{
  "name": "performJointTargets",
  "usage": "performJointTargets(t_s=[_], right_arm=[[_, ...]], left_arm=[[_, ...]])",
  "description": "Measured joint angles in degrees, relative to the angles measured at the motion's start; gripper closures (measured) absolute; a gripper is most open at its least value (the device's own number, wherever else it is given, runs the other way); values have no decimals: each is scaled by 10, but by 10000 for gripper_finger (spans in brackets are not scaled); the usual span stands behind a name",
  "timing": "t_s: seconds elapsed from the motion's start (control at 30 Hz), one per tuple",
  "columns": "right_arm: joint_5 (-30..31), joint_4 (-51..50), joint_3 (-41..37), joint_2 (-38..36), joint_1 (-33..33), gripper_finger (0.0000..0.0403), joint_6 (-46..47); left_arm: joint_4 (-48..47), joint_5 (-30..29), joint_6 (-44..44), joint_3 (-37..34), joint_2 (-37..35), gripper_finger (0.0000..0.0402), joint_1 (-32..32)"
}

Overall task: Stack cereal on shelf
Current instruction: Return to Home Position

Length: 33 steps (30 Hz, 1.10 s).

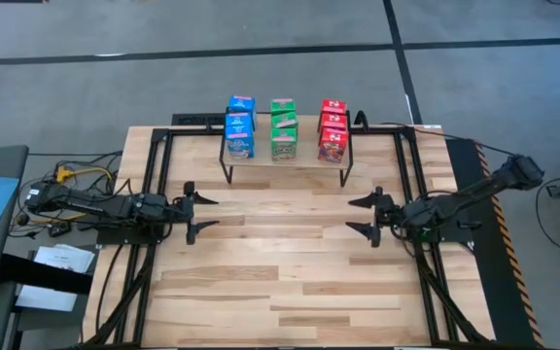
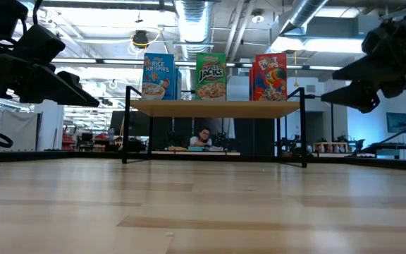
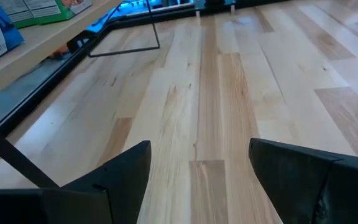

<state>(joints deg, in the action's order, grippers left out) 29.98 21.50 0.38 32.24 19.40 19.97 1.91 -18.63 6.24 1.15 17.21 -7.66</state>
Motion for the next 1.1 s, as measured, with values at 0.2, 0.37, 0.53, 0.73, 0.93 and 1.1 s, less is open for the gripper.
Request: performJointTargets(t_s=[0.2,0.37,0.53,0.73,0.93,1.1], right_arm=[[0,-19,0,-68,0,23,0],[0,-21,0,-107,-5,23,0],[0,-25,0,-150,-27,23,1],[0,-43,0,-211,-63,23,1],[0,-49,0,-268,-94,23,1],[0,-50,0,-304,-103,23,0]], left_arm=[[0,1,0,0,-9,139,-6],[0,1,0,0,-42,139,-5],[0,1,0,0,-93,138,-5],[0,0,0,0,-140,138,-5],[6,-1,0,0,-172,139,-5],[24,0,-2,-5,-170,139,-4]])
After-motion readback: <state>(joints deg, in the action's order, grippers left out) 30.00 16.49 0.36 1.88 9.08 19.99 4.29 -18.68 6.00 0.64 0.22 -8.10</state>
